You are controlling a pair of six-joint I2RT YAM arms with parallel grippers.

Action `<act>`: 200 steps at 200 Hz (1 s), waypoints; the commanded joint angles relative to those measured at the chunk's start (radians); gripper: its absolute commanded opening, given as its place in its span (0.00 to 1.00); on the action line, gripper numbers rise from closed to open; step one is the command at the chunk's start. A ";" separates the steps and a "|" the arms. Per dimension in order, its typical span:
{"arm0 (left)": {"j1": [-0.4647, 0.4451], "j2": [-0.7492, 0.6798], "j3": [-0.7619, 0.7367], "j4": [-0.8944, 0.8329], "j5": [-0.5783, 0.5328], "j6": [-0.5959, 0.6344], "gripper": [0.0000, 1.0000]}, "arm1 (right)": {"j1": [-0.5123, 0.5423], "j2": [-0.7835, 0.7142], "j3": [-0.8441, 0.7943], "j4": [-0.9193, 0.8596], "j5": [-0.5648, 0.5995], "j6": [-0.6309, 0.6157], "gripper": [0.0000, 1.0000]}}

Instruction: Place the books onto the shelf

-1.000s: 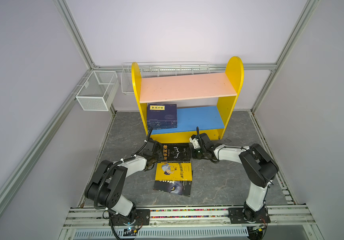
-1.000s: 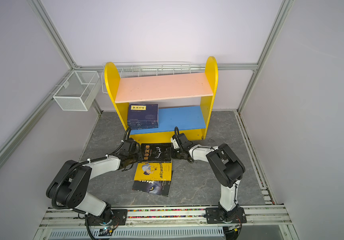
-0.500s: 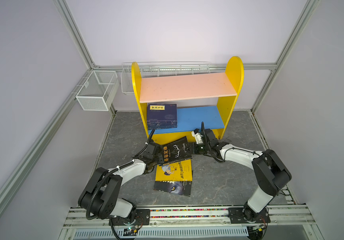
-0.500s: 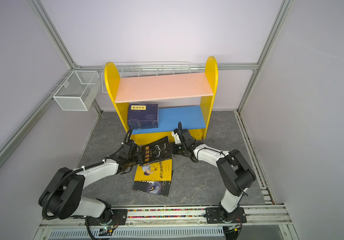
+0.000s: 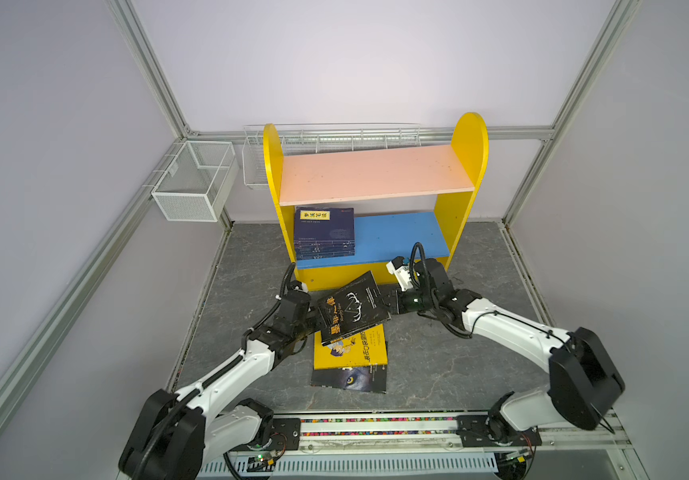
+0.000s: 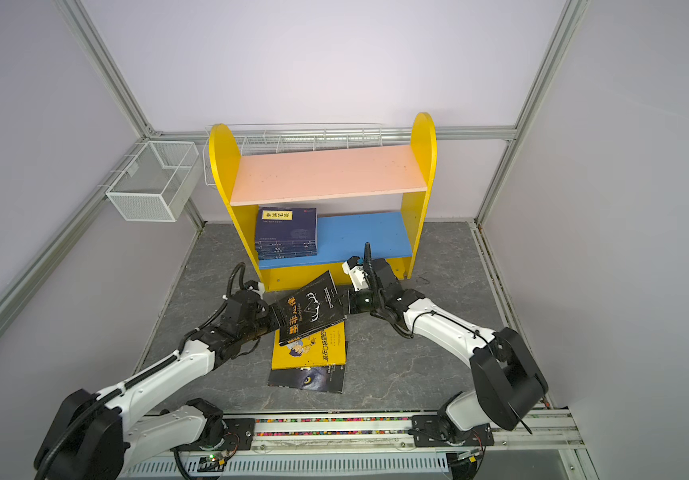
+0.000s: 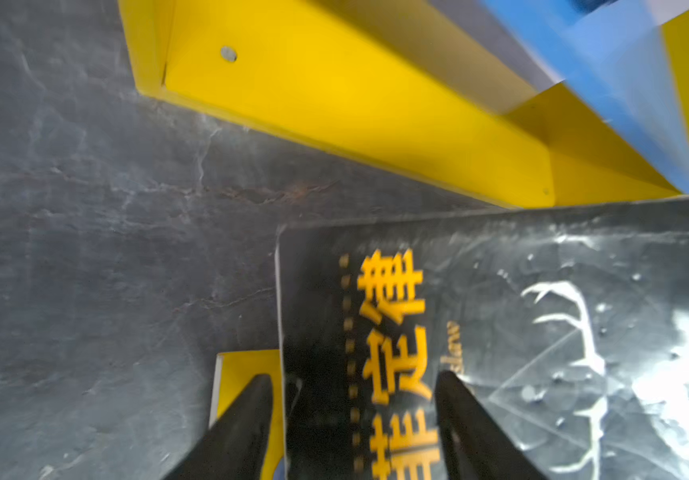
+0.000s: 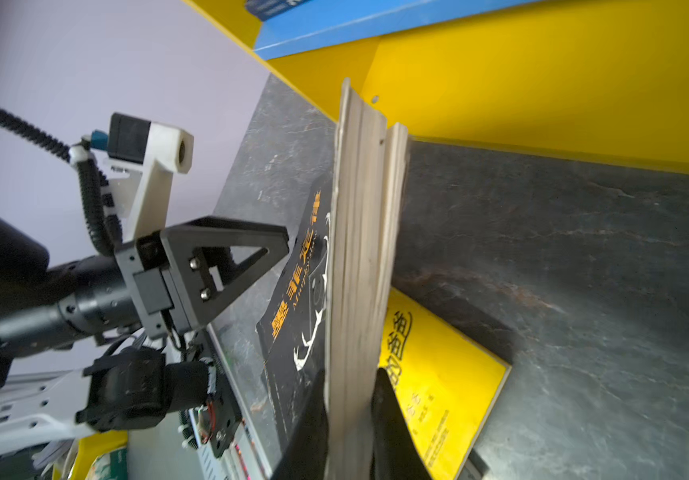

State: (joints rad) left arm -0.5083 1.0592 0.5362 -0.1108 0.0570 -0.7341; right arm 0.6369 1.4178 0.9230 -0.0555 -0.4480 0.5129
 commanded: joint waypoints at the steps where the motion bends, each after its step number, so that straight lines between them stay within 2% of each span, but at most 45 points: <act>1: 0.035 -0.128 -0.021 -0.015 0.016 -0.047 0.75 | -0.008 -0.124 -0.015 -0.032 -0.088 -0.040 0.07; 24: 0.089 -0.238 -0.035 -0.034 0.095 -0.067 0.80 | -0.041 -0.209 -0.016 -0.064 -0.091 -0.028 0.07; 54: 0.094 -0.275 -0.046 -0.024 0.210 -0.068 0.84 | -0.086 -0.287 -0.013 -0.051 -0.101 0.011 0.07; 75: 0.093 -0.273 -0.094 0.143 0.354 -0.117 0.89 | -0.115 -0.308 0.004 -0.048 -0.110 0.023 0.07; 97: 0.094 -0.234 -0.131 0.304 0.453 -0.177 0.97 | -0.147 -0.322 0.012 -0.010 -0.127 0.059 0.07; 137: 0.093 -0.155 -0.138 0.486 0.552 -0.225 0.95 | -0.176 -0.315 0.015 0.068 -0.171 0.130 0.07; 157: 0.084 -0.116 -0.107 0.501 0.589 -0.212 0.85 | -0.178 -0.306 0.014 0.087 -0.169 0.143 0.07; 167: 0.079 -0.097 -0.094 0.500 0.599 -0.208 0.77 | -0.177 -0.300 0.013 0.098 -0.174 0.148 0.07; 194: 0.073 -0.061 -0.072 0.525 0.606 -0.208 0.43 | -0.184 -0.291 0.016 0.091 -0.166 0.147 0.07; 200: 0.071 -0.054 -0.069 0.533 0.602 -0.209 0.32 | -0.186 -0.289 0.013 0.091 -0.165 0.147 0.07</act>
State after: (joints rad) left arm -0.4294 0.9855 0.4236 0.3470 0.6182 -0.9390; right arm 0.4603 1.1301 0.9142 -0.0681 -0.5774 0.6308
